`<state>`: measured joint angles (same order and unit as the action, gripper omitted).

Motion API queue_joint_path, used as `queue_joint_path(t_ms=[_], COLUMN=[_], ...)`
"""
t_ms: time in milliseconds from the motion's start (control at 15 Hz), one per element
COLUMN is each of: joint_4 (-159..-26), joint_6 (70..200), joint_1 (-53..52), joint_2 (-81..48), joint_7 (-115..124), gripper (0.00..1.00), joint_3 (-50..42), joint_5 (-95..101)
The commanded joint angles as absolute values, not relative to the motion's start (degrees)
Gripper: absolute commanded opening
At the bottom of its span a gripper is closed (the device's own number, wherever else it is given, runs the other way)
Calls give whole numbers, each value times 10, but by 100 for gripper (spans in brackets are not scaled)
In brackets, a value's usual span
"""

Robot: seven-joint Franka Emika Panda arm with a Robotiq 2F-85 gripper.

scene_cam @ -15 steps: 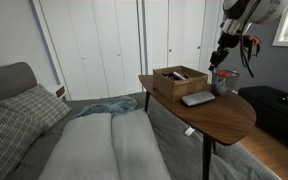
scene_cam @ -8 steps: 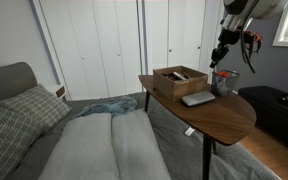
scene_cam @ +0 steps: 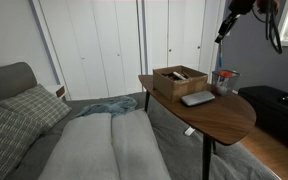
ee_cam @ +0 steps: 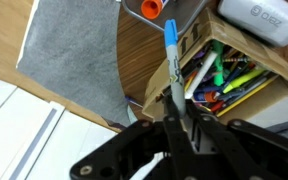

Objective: Remove the blue pen from the office pen holder

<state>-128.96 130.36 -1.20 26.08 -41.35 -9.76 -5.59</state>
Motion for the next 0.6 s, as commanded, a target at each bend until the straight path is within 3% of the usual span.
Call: queue_joint_path(t_ms=[0,467,533], joint_4=[-1292,-1290,-1294], joint_6=[1262,1176,1175], joint_1=[-51,-92,-92], joint_2=[320,323,322], joint_7=[-468,-488,-487], gripper=[3,3,13], joint_3=[-87,-59,-56], joint_5=[-49,-42,-39])
